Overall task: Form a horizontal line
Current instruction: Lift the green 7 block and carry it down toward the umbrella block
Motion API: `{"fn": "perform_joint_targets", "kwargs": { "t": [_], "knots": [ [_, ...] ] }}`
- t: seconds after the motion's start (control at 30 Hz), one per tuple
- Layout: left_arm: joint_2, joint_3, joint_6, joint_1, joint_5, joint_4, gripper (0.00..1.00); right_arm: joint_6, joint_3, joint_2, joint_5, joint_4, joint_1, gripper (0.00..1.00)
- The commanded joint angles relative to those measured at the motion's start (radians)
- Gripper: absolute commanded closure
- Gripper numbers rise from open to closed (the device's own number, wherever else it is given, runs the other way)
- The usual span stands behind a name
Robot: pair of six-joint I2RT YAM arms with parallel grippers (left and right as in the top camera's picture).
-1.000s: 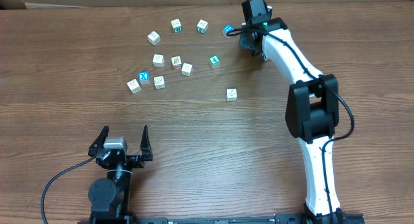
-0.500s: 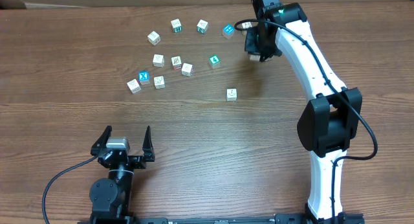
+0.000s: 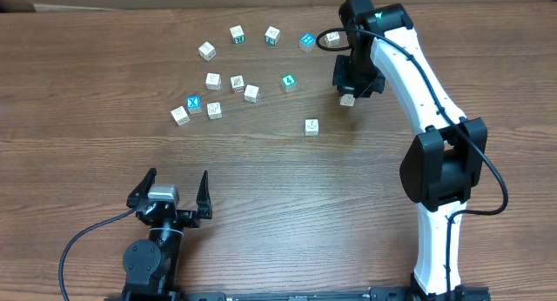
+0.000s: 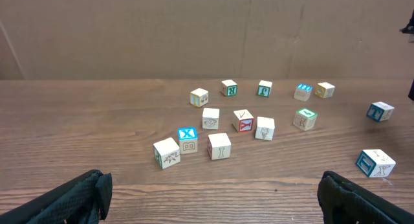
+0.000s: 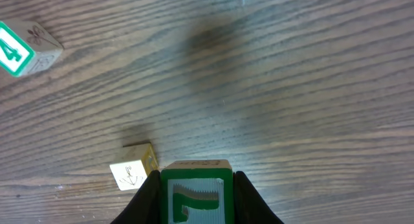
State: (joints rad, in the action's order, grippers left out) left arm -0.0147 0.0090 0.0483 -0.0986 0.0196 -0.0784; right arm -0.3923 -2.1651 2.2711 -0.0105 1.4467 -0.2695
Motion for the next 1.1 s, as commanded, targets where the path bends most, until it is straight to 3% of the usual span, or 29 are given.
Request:
{"fn": "perform_joint_targets", "kwargs": {
  "t": [0.0, 0.67, 1.07],
  "knots": [
    [0.010, -0.004, -0.019, -0.003, 0.006, 0.003, 0.00, -0.003, -0.001, -0.004, 0.006, 0.003, -0.011, 0.93],
    [0.010, -0.004, -0.019, -0.003, 0.006, 0.003, 0.01, -0.003, 0.009, -0.004, 0.005, 0.010, -0.029, 0.93],
    [0.010, -0.004, -0.019, -0.003, 0.006, 0.003, 0.00, 0.001, 0.188, -0.004, 0.005, -0.140, -0.052, 0.92]
  ]
}}
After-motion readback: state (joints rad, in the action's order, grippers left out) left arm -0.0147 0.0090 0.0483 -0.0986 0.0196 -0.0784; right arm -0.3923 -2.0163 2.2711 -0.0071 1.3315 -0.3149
